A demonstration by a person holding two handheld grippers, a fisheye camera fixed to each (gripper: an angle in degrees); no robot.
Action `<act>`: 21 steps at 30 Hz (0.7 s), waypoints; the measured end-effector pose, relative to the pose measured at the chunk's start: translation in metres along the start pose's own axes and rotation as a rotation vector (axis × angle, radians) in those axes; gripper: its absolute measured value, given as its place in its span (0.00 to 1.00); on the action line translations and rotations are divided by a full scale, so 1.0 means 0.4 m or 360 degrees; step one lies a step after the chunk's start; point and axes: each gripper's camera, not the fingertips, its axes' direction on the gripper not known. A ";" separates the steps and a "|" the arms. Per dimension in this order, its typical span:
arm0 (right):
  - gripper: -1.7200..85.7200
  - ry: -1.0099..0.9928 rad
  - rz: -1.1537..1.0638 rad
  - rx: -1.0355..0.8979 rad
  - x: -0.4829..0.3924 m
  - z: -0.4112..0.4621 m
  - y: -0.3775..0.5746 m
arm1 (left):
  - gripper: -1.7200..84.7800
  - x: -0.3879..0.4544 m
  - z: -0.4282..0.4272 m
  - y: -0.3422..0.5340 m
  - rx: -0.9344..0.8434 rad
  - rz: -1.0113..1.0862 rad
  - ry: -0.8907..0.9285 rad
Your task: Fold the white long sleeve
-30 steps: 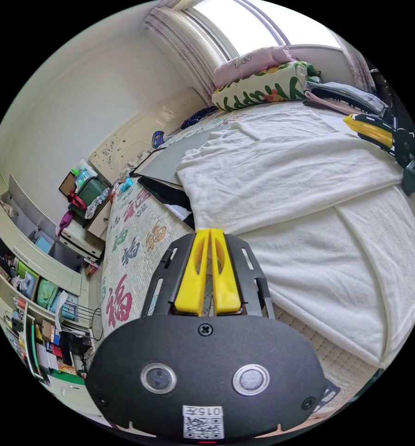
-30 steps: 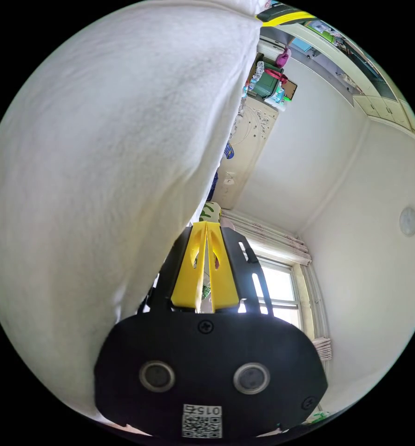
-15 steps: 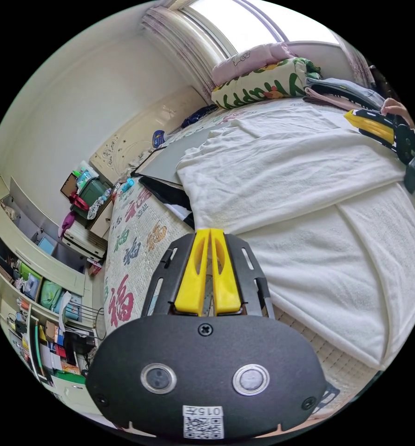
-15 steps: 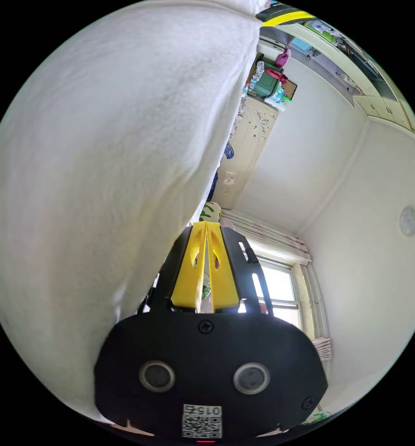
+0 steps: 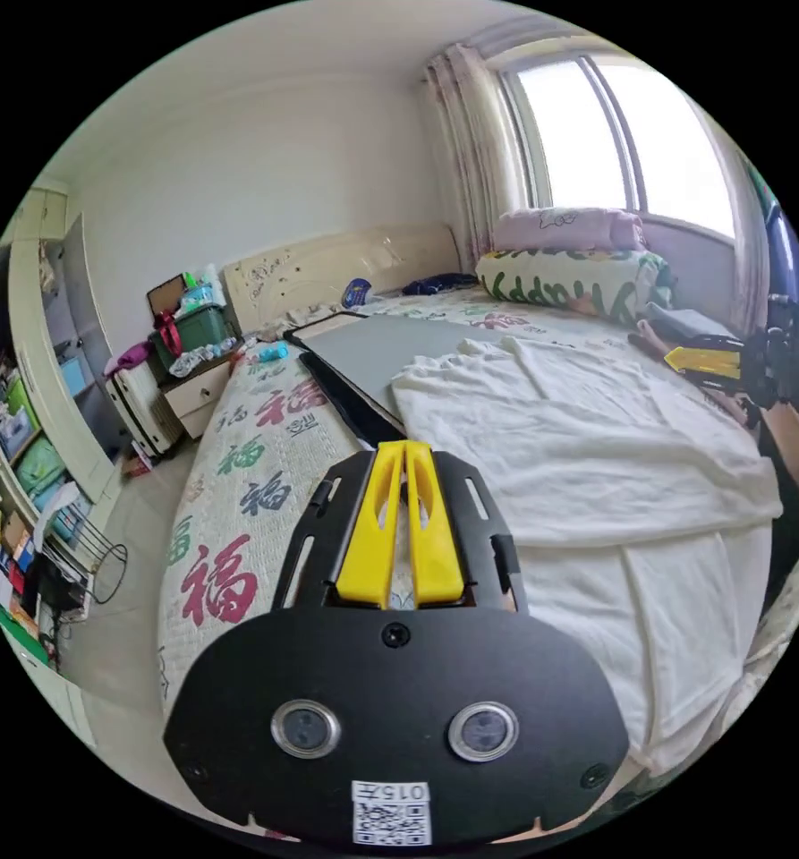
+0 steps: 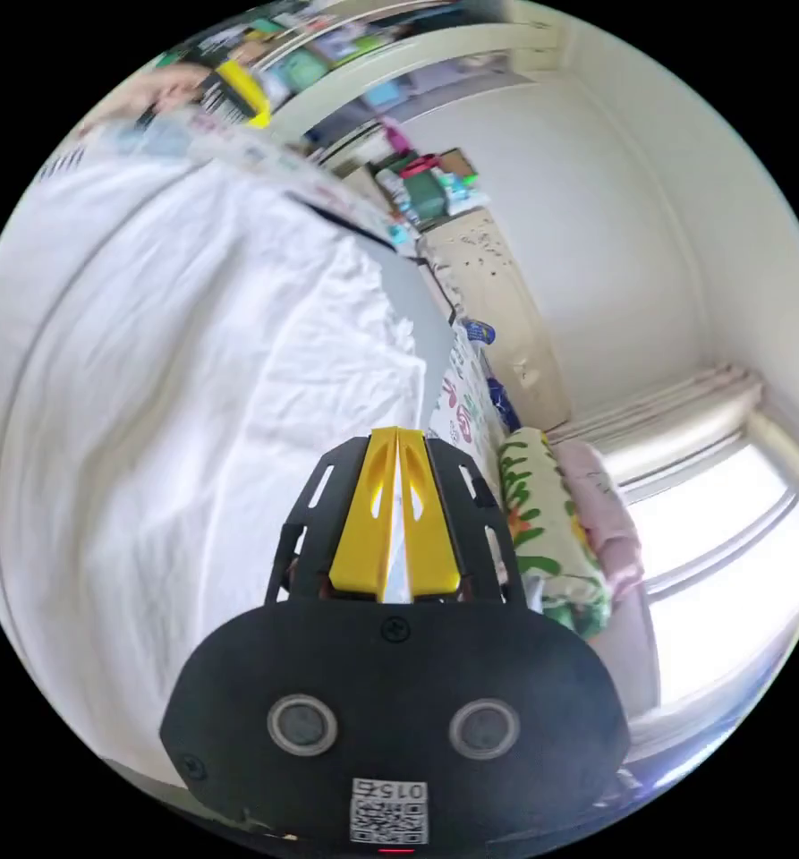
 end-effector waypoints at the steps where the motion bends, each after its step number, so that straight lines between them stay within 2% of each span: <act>1: 0.01 -0.0123 0.0173 0.0103 0.106 -0.007 -0.010 | 0.03 -0.032 0.014 -0.024 -0.0007 -0.0068 0.0073; 3: 0.01 -0.0403 0.0474 0.0267 0.261 -0.006 -0.025 | 0.04 -0.071 0.070 -0.075 -0.0109 -0.0133 0.0237; 4: 0.02 -0.0659 0.0659 0.0394 0.357 0.007 -0.032 | 0.05 -0.090 0.114 -0.111 -0.0148 -0.0169 0.0316; 5: 0.02 -0.0914 0.0849 0.0498 0.443 0.037 -0.037 | 0.06 -0.104 0.155 -0.145 -0.0141 -0.0220 0.0332; 6: 0.03 -0.1034 0.0930 0.0546 0.478 0.057 -0.040 | 0.07 -0.109 0.174 -0.161 -0.0123 -0.0244 0.0327; 8: 0.09 -0.1459 0.1132 0.0793 0.568 0.146 -0.055 | 0.09 -0.108 0.251 -0.222 -0.0023 -0.0280 0.0277; 9: 0.09 -0.1523 0.1164 0.0823 0.583 0.170 -0.065 | 0.09 -0.109 0.277 -0.239 -0.0040 -0.0315 0.0255; 10: 0.10 -0.1583 0.1259 0.0708 0.606 0.224 -0.101 | 0.10 -0.119 0.338 -0.274 -0.0141 -0.0416 0.0225; 11: 0.12 -0.1546 0.1305 0.0511 0.619 0.271 -0.149 | 0.10 -0.132 0.404 -0.307 -0.0260 -0.0512 0.0245; 14: 0.15 -0.1279 0.1300 0.0101 0.634 0.343 -0.267 | 0.11 -0.151 0.530 -0.354 -0.0356 -0.0631 0.0331; 16: 0.16 -0.1182 0.1295 0.0017 0.644 0.359 -0.320 | 0.12 -0.158 0.584 -0.367 -0.0386 -0.0680 0.0321; 21: 0.18 -0.1173 0.1292 -0.0113 0.638 0.391 -0.446 | 0.13 -0.148 0.672 -0.379 -0.0440 -0.0664 0.0268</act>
